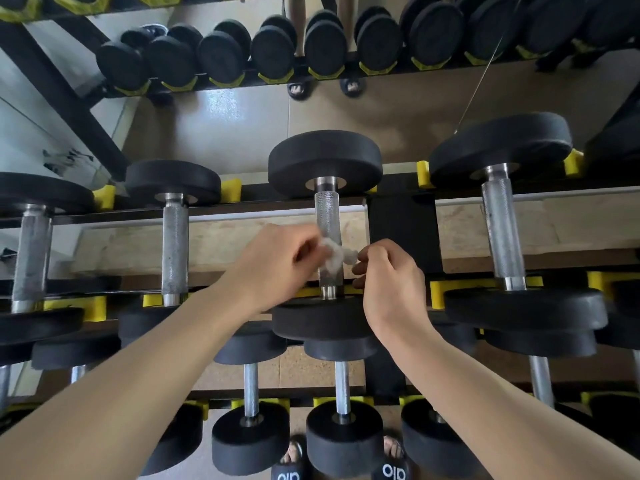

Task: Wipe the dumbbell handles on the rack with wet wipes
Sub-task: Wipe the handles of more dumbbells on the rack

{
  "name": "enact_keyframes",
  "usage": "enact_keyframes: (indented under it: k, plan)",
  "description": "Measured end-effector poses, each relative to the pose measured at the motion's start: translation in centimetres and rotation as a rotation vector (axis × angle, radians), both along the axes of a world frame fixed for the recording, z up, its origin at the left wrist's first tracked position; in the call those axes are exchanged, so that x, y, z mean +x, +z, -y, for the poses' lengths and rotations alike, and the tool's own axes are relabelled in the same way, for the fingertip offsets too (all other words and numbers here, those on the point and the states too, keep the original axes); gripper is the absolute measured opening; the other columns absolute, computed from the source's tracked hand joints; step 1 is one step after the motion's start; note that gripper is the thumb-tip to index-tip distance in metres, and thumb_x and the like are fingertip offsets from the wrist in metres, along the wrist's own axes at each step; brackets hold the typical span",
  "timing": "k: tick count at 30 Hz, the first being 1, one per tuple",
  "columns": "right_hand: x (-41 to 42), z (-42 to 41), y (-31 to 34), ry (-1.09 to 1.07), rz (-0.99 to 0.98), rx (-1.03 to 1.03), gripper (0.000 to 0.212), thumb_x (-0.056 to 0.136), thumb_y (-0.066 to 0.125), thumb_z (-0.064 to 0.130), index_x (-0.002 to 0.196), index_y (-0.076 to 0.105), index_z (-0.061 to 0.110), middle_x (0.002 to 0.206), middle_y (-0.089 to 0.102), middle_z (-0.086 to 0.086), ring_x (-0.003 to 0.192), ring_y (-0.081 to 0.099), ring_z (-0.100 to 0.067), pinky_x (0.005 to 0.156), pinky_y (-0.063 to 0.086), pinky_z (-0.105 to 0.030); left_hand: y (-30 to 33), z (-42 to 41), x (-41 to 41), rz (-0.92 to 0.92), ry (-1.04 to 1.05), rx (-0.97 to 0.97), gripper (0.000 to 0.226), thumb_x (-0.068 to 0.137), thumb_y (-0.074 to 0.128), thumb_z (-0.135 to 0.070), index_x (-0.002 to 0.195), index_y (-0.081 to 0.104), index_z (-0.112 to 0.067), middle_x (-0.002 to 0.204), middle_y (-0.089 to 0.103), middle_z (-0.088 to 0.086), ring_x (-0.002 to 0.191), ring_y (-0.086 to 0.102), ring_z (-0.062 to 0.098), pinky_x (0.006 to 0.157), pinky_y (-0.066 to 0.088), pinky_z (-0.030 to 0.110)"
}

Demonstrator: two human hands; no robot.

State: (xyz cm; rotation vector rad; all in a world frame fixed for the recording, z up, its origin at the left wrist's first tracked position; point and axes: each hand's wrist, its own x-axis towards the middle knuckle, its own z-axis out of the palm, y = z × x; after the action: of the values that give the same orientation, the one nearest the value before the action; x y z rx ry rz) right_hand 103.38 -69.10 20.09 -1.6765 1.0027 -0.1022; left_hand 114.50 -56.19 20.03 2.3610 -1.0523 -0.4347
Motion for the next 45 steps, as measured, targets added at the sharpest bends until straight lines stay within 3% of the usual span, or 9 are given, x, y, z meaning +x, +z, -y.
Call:
enact_keyframes:
  k: [3, 9, 14, 17, 24, 29, 33, 41, 45]
  plan:
    - [0.0, -0.1, 0.0, -0.001, -0.007, -0.005, 0.031, 0.102, 0.035, 0.023, 0.087, 0.061, 0.022, 0.079, 0.065, -0.002, 0.068, 0.06, -0.014, 0.053, 0.042, -0.026, -0.4, 0.2, 0.0, -0.039, 0.119, -0.091, 0.031, 0.1, 0.059, -0.037, 0.075, 0.059, -0.019, 0.062, 0.055, -0.004, 0.063, 0.053, 0.012, 0.054, 0.035, 0.022]
    - [0.0, -0.1, 0.2, -0.008, -0.022, -0.001, 0.031, 0.101, 0.035, 0.022, 0.085, 0.061, 0.019, 0.079, 0.063, -0.003, 0.067, 0.054, -0.011, 0.056, 0.041, -0.027, 0.0, -0.8, -0.4, -0.106, -0.053, 0.076, 0.034, 0.099, 0.061, -0.036, 0.067, 0.051, -0.026, 0.058, 0.05, -0.007, 0.055, 0.048, 0.011, 0.052, 0.033, 0.022]
    - [0.0, -0.2, 0.2, -0.006, -0.016, 0.014, 0.031, 0.101, 0.035, 0.022, 0.086, 0.062, 0.021, 0.08, 0.066, -0.004, 0.071, 0.06, -0.015, 0.054, 0.042, -0.025, -0.8, 0.4, 2.0, -0.033, 0.374, -0.143, 0.029, 0.1, 0.058, -0.034, 0.079, 0.062, -0.015, 0.067, 0.06, 0.001, 0.064, 0.056, 0.017, 0.06, 0.041, 0.029]
    - [0.0, 0.0, 0.0, -0.008, -0.007, 0.003, 0.032, 0.1, 0.035, 0.022, 0.084, 0.062, 0.02, 0.079, 0.067, -0.005, 0.073, 0.062, -0.021, 0.056, 0.043, -0.029, 0.1, 1.0, 1.9, -0.154, 0.216, -0.167, 0.033, 0.1, 0.058, -0.039, 0.074, 0.059, -0.018, 0.062, 0.057, -0.001, 0.057, 0.053, 0.015, 0.058, 0.044, 0.033]
    - [0.0, -0.1, 0.1, 0.013, -0.024, -0.006, 0.032, 0.102, 0.034, 0.025, 0.086, 0.061, 0.022, 0.079, 0.066, -0.004, 0.068, 0.059, -0.015, 0.054, 0.042, -0.028, -0.5, 0.2, 0.6, -0.007, 0.006, -0.021, 0.032, 0.1, 0.058, -0.037, 0.071, 0.055, -0.024, 0.06, 0.054, -0.007, 0.057, 0.053, 0.01, 0.052, 0.037, 0.023]
    - [-0.2, -0.1, 0.1, 0.017, -0.024, 0.005, 0.031, 0.101, 0.036, 0.023, 0.084, 0.061, 0.023, 0.079, 0.067, -0.003, 0.077, 0.065, -0.021, 0.057, 0.046, -0.029, -1.0, -2.4, 4.2, 0.012, 0.449, 0.083, 0.032, 0.102, 0.054, -0.034, 0.075, 0.053, -0.018, 0.066, 0.053, -0.002, 0.068, 0.053, 0.022, 0.056, 0.035, 0.035]
    - [0.0, 0.1, -0.1, 0.002, -0.006, -0.004, 0.031, 0.101, 0.036, 0.022, 0.084, 0.062, 0.023, 0.078, 0.067, -0.004, 0.075, 0.064, -0.021, 0.058, 0.046, -0.03, 0.7, -0.2, 1.2, -0.186, 0.14, 0.002, 0.036, 0.1, 0.053, -0.047, 0.076, 0.053, -0.02, 0.066, 0.054, -0.004, 0.06, 0.052, 0.009, 0.057, 0.039, 0.025]
    - [0.0, 0.0, 0.1, 0.011, -0.009, -0.006, 0.031, 0.101, 0.035, 0.023, 0.085, 0.061, 0.023, 0.078, 0.066, -0.002, 0.073, 0.062, -0.016, 0.057, 0.044, -0.028, 0.1, 1.8, -0.6, 0.149, 0.133, 0.064, 0.037, 0.099, 0.047, -0.056, 0.082, 0.046, -0.024, 0.069, 0.054, -0.01, 0.063, 0.053, 0.008, 0.052, 0.036, 0.025]
    - [0.0, -0.1, 0.0, 0.004, -0.011, 0.005, 0.031, 0.101, 0.035, 0.022, 0.084, 0.061, 0.022, 0.077, 0.066, -0.002, 0.073, 0.063, -0.019, 0.056, 0.044, -0.028, 0.5, 3.1, -0.3, 0.278, 0.233, 0.04, 0.026, 0.107, 0.034, -0.044, 0.099, 0.046, -0.022, 0.072, 0.046, -0.011, 0.061, 0.042, 0.011, 0.049, 0.022, 0.021]
